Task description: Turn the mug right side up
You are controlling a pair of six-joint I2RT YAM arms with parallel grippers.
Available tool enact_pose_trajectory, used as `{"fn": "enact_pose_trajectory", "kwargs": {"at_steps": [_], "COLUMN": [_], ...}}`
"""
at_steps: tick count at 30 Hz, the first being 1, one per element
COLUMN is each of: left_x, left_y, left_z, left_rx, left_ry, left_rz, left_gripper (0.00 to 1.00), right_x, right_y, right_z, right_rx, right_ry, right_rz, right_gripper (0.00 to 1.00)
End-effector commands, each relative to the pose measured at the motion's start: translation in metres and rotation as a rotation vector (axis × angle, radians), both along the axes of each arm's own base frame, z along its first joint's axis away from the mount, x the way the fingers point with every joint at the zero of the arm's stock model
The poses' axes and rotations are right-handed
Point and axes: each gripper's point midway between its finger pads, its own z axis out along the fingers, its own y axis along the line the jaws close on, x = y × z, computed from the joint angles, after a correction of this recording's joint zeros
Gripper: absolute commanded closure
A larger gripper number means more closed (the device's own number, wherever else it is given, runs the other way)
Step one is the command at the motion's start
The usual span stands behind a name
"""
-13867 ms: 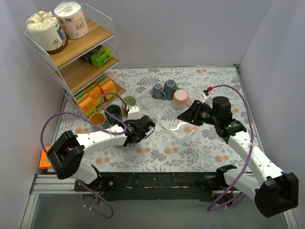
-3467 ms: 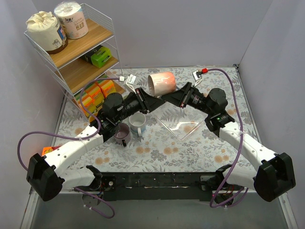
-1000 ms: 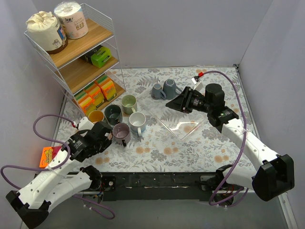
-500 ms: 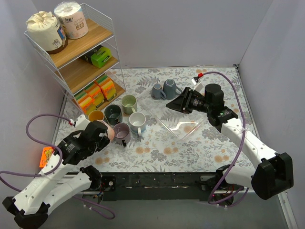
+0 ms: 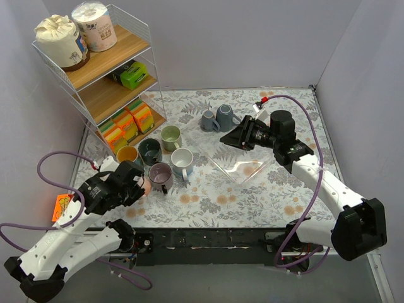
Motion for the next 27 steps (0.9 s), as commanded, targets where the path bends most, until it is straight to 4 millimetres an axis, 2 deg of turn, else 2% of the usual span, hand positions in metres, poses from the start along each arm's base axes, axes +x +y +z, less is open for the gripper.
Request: {"fn": "enact_pose_trajectory", "kwargs": {"at_steps": [1,4,8,13,18,21,24,27], "left_x": [-0.002,-0.001,0.010,0.021,0.038,0.042,0.040,0.037], "left_y": [0.002,0.000,-0.007,-0.003,-0.006,-0.005,0.000,-0.003], "left_z": [-0.008,-0.022,-0.029,-0.045,-0.038,-0.042,-0.046,-0.051], "left_rx": [-0.002,-0.005,-0.039,0.020,0.024,0.066,0.123,0.130], "left_ry": [0.023,0.028,-0.003,-0.004,-0.059,-0.050,-0.029,-0.034], "left_rz": [0.037,0.039,0.072,0.126,0.155,0.145,0.145,0.140], "left_gripper": [1.00,1.00,1.00,1.00,1.00,1.00,1.00,1.00], "right_x": [0.003,0.003,0.004,0.006,0.012,0.015,0.018,0.019], "right_y": [0.001,0.000,-0.002,-0.007,-0.015,-0.020,-0.026,-0.029], "right_z": [0.010,0.010,0.009,0.010,0.017,0.021,0.020,0.026], "right_rx": [0.028,0.029,0.029,0.032,0.055,0.066,0.067,0.067], "right_ry": [-0.035,-0.036,-0.033,-0.035,-0.041,-0.050,-0.045,-0.074], "right_rz": [0.015,0.015,0.011,0.003,-0.034,-0.051,-0.062,-0.064], "right_gripper": [0.53,0.53,0.53,0.53,0.53,0.53,0.53,0.53]}}
